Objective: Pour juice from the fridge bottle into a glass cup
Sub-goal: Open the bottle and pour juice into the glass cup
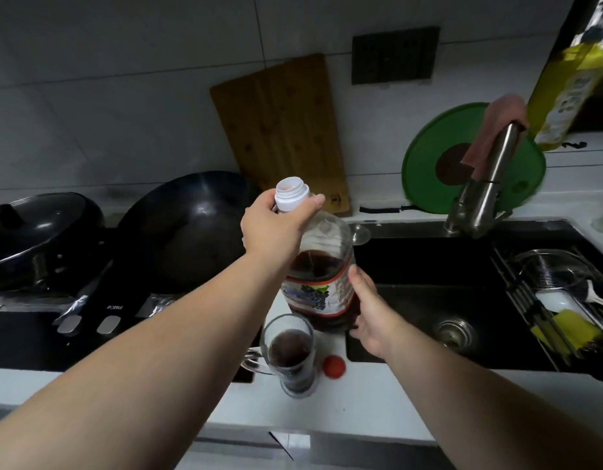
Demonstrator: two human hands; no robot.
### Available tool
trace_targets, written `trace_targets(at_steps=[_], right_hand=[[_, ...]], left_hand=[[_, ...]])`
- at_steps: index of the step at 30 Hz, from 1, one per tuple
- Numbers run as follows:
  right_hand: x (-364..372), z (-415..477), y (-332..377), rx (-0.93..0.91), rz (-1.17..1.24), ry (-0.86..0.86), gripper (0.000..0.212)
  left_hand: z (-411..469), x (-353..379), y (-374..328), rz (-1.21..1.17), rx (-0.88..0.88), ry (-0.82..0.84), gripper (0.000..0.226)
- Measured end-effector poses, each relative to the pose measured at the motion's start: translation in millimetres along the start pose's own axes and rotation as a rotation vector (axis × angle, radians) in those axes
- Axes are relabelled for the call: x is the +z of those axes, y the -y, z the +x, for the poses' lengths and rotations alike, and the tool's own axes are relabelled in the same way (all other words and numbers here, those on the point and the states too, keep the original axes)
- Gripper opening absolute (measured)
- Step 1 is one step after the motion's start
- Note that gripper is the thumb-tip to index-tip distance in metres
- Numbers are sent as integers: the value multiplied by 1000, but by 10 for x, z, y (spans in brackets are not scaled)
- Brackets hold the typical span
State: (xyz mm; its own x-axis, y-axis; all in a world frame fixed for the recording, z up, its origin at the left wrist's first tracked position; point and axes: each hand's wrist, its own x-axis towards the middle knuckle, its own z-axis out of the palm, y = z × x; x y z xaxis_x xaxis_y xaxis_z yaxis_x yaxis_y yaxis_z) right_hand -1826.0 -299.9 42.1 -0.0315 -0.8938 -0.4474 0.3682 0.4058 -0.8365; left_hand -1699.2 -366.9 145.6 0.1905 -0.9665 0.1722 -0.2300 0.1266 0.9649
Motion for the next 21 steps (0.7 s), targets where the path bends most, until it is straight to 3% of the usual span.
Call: trace_targets(at_steps=[5,9,10,13,15,18,21], right_hand=[[238,453,-154,52,76,-22,96],[332,693,-239,9,33,-97,103],[350,725,-232,9,8,-116,100],[373,761,-162,8,-25,-154,64],[321,836,-177,26,-86,-215,57],[338,797,-175,11,-213,-285,74],[253,773,-227,-118,-566,-359,82]], left_hand=[[295,-46,289,23,-10,13,60],[381,-22,455,6,-49,-4,65],[386,-14,491,5,-61,-2,63],[345,17,605,43,-81,5,61],[291,35,639,67,-70,19,60],[276,27,599,135,-65,56,55],[258,-21,574,255,-47,134,50]])
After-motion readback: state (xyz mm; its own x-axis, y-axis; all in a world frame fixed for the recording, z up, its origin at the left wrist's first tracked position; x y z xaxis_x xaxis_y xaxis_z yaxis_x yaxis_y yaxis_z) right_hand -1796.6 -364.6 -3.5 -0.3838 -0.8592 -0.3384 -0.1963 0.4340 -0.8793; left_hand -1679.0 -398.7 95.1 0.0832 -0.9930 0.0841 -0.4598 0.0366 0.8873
